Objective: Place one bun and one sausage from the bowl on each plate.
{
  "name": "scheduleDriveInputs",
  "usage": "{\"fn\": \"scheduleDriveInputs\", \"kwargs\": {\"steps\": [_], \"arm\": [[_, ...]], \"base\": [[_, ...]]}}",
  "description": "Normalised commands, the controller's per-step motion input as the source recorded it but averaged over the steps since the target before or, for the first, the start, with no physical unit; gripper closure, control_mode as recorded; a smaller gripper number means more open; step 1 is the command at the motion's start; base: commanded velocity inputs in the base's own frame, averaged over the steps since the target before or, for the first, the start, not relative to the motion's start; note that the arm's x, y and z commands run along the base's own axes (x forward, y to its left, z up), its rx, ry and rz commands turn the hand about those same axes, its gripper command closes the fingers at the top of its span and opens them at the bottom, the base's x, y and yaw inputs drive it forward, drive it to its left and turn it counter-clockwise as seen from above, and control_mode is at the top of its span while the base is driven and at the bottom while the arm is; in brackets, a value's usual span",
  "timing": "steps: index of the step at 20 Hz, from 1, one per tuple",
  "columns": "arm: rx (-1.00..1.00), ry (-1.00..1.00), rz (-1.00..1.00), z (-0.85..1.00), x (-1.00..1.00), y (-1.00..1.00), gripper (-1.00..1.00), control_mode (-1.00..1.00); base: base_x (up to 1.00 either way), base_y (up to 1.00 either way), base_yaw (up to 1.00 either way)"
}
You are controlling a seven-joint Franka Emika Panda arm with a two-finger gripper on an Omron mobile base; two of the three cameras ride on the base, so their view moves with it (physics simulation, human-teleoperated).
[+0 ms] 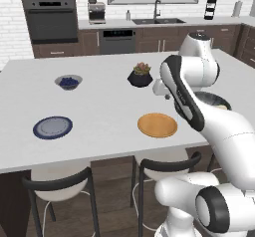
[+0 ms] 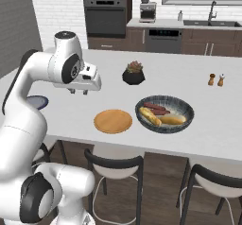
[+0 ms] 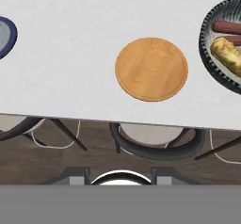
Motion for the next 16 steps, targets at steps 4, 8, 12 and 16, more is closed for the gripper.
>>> {"fn": "scheduleDriveInputs", "kwargs": {"steps": [4, 8, 12, 16], "arm": [[0.0, 0.0, 0.0, 0.0, -0.26, -0.1, -1.0, -1.0], [0.0, 0.01, -0.02, 0.0, -0.09, -0.74, -1.0, -1.0], [0.0, 0.03, 0.0, 0.0, 0.0, -0.87, -1.0, -1.0], [0.0, 0.06, -0.01, 0.0, 0.0, -0.86, -1.0, -1.0]], "base": [[0.0, 0.0, 0.0], [0.0, 0.0, 0.0], [0.0, 0.0, 0.0], [0.0, 0.0, 0.0]]}}
